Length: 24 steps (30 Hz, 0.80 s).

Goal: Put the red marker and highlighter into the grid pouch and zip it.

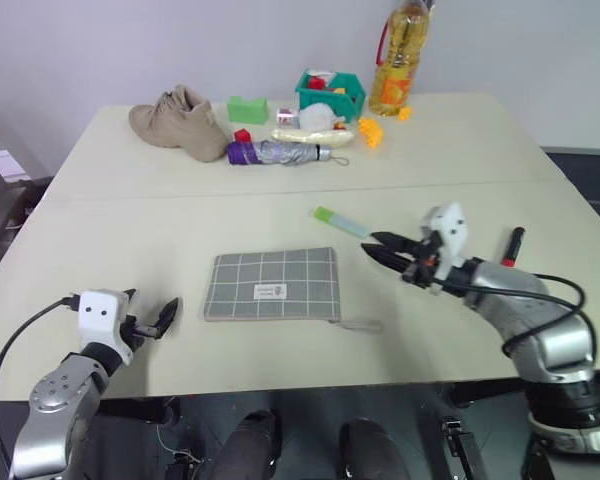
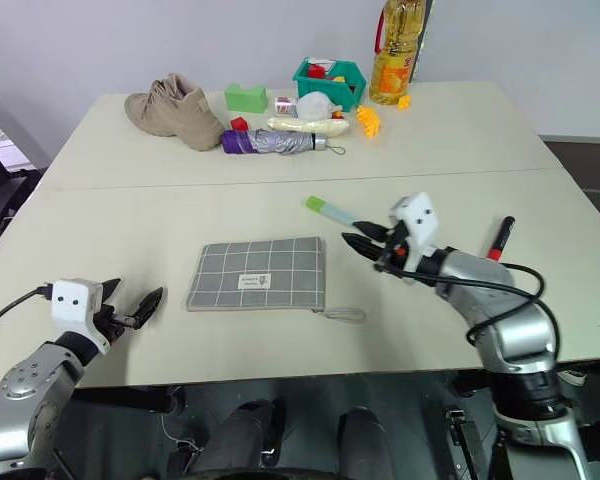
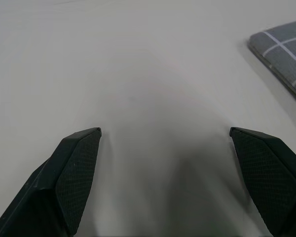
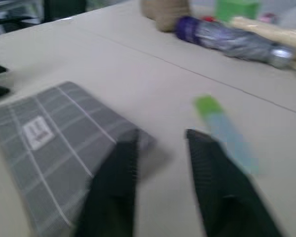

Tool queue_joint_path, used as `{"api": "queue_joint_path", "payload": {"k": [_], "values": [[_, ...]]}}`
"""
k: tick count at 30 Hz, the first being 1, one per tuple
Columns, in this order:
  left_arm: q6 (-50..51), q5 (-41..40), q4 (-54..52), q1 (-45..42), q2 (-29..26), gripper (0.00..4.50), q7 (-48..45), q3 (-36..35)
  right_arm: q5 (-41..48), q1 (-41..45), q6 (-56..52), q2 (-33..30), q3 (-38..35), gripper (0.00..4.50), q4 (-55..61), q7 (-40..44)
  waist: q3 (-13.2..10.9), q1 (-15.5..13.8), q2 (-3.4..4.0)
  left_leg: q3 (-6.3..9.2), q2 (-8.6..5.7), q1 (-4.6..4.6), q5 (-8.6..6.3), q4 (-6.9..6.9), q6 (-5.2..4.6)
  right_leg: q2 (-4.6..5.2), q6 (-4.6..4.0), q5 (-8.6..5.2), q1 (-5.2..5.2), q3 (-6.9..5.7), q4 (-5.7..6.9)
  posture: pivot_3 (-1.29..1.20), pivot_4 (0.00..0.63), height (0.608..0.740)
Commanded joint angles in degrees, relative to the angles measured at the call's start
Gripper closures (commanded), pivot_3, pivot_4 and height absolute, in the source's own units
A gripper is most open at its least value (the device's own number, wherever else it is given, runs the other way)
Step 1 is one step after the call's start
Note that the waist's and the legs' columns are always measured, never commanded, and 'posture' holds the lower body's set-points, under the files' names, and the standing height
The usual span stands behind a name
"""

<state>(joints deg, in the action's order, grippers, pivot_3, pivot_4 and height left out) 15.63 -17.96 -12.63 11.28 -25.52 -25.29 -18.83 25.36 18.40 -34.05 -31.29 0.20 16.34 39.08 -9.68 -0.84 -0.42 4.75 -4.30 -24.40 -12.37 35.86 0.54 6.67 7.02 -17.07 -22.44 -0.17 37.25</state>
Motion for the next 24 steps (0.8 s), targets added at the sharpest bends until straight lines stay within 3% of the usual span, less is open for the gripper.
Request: {"api": "queue_joint_path", "payload": {"k": [1,5,11,19,24], "values": [[-3.0,1.6,-1.3,-0.2,-1.1,0.00,-1.3,1.0,-2.8,0.9,0.0,2.7,5.1,4.44,0.0,-1.6,0.0,0.1,-0.01,0.00,0.00,0.00,0.00,0.00,0.00,0.00,0.00,0.00,0.01,0.00,0.00,0.00,0.150,0.739],[-5.4,3.5,-0.6,-0.5,-2.4,0.00,-3.0,2.1,-8.6,1.4,-0.1,5.9,12.5,4.44,-3.6,-4.0,0.0,0.3,-0.01,0.00,0.00,0.01,0.00,-0.04,0.01,-0.02,0.00,0.01,0.00,0.00,0.02,0.00,0.150,0.739],[-11.3,6.1,1.7,-0.9,-6.7,0.00,-8.0,3.1,-12.6,2.5,-0.7,9.3,14.8,4.44,-9.8,-6.6,0.0,0.3,-0.03,-0.01,0.00,0.03,0.01,-0.07,0.03,-0.07,-0.04,0.03,-0.12,0.00,0.02,0.00,0.150,0.739],[-30.4,12.5,14.7,-6.9,-14.2,0.00,-17.5,8.9,-13.7,2.9,0.2,10.8,15.0,4.44,-11.6,-5.7,0.1,0.1,-0.05,0.01,0.01,0.13,0.02,-0.14,0.05,-0.10,-0.08,0.05,-0.14,-0.01,0.00,0.00,0.150,0.739],[-45.4,16.6,25.6,-16.2,-14.7,0.00,-20.3,14.3,-14.2,2.6,0.5,11.4,15.4,4.44,-11.7,-5.7,0.1,0.3,-0.07,0.00,0.01,0.16,0.03,-0.17,0.06,-0.17,-0.06,0.06,-0.14,-0.02,0.02,0.00,0.150,0.739]]}}
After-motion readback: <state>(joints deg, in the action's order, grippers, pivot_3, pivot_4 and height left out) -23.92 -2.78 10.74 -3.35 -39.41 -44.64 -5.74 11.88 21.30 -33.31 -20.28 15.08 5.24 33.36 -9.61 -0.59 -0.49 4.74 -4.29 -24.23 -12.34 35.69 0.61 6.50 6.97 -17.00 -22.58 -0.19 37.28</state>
